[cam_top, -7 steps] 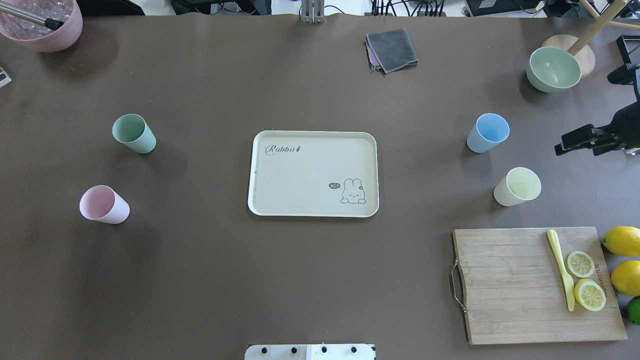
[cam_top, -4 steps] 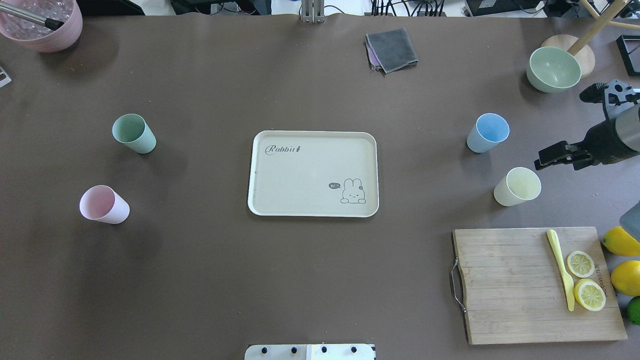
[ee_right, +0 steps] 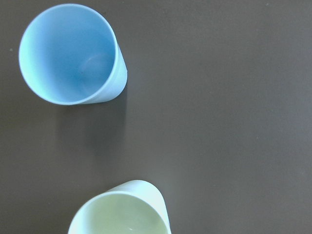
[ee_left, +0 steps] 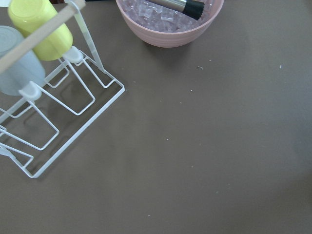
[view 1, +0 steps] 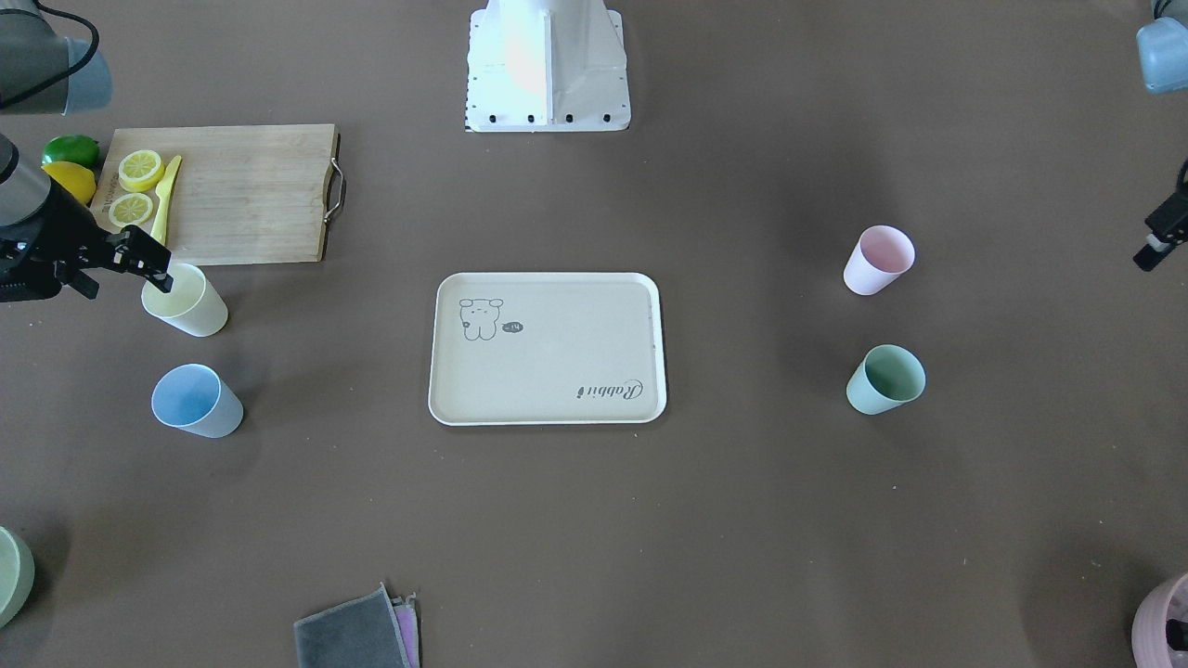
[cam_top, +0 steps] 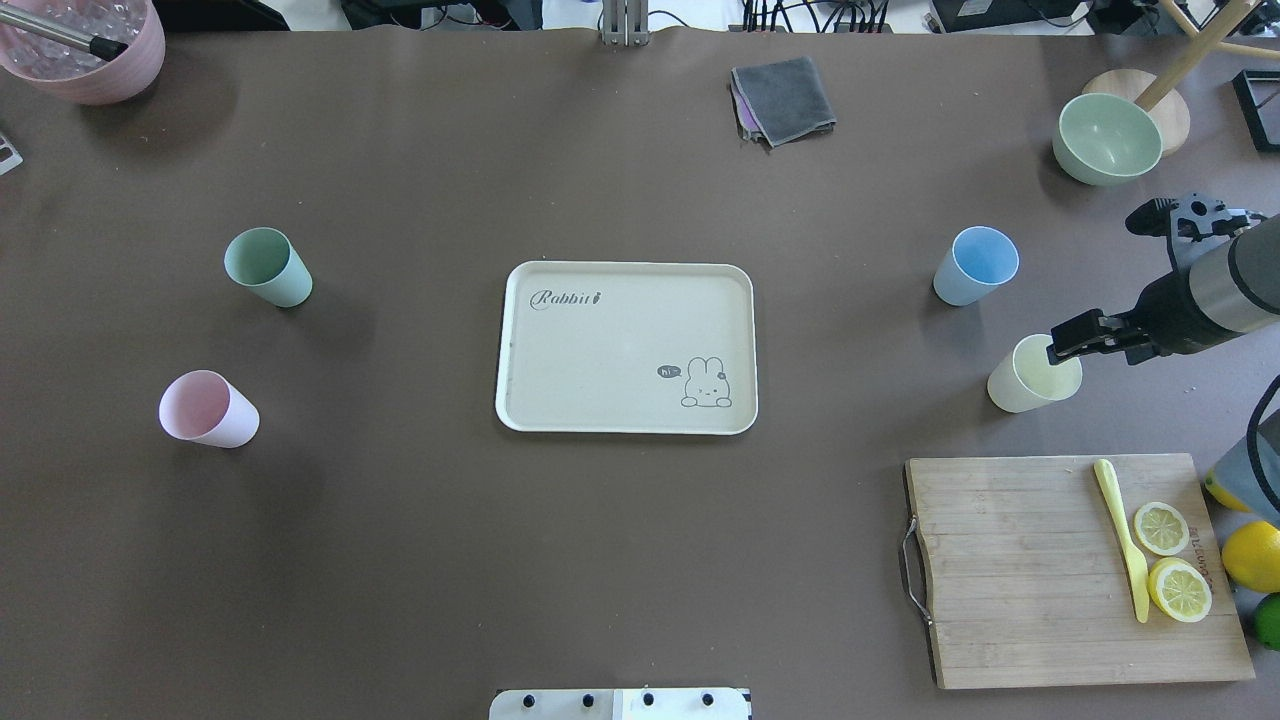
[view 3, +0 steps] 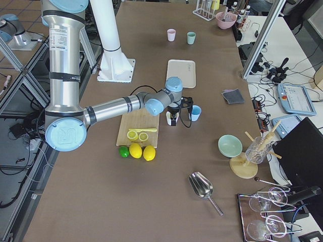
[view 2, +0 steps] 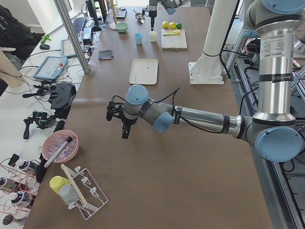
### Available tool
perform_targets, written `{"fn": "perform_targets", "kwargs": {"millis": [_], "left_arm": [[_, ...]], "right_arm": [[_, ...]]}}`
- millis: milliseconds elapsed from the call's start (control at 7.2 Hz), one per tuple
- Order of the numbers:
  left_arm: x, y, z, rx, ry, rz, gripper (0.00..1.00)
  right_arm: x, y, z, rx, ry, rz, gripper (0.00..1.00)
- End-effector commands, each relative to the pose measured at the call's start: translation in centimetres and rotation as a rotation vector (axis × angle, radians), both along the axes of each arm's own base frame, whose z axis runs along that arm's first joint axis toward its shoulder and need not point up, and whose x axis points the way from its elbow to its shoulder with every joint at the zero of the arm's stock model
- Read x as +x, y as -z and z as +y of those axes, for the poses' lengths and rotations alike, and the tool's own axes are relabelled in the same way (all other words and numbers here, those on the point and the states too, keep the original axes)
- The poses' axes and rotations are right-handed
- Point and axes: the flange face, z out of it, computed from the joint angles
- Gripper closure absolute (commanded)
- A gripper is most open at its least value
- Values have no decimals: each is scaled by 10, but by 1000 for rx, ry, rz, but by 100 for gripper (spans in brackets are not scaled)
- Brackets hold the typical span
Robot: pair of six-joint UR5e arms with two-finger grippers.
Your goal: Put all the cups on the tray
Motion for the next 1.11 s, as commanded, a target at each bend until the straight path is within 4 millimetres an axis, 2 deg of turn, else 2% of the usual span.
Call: {"fn": "perform_targets", "kwargs": {"millis": [0, 278, 417, 556, 694, 833, 972], "left_arm": [[42, 33, 10, -34, -1, 37, 2], [44, 38, 6, -23, 1, 37, 2], [47, 40, 4, -17, -1, 36, 2], [53, 43, 3, -10, -8, 32, 2], [55, 44, 3, -7, -13, 33, 3], [55, 44, 3, -6, -13, 33, 3], [55, 44, 3, -2, -17, 31, 3]], "right_arm": [[-11, -5, 7, -4, 12, 18, 0], [-20, -8, 10, 1, 19, 32, 3], [-21, -16, 9, -10, 19, 44, 21], [-25, -22, 5, -19, 21, 51, 44], [-27, -23, 4, -21, 23, 51, 89], [-30, -15, 1, -10, 22, 41, 100], [-34, -3, -3, 2, 24, 22, 100]]}}
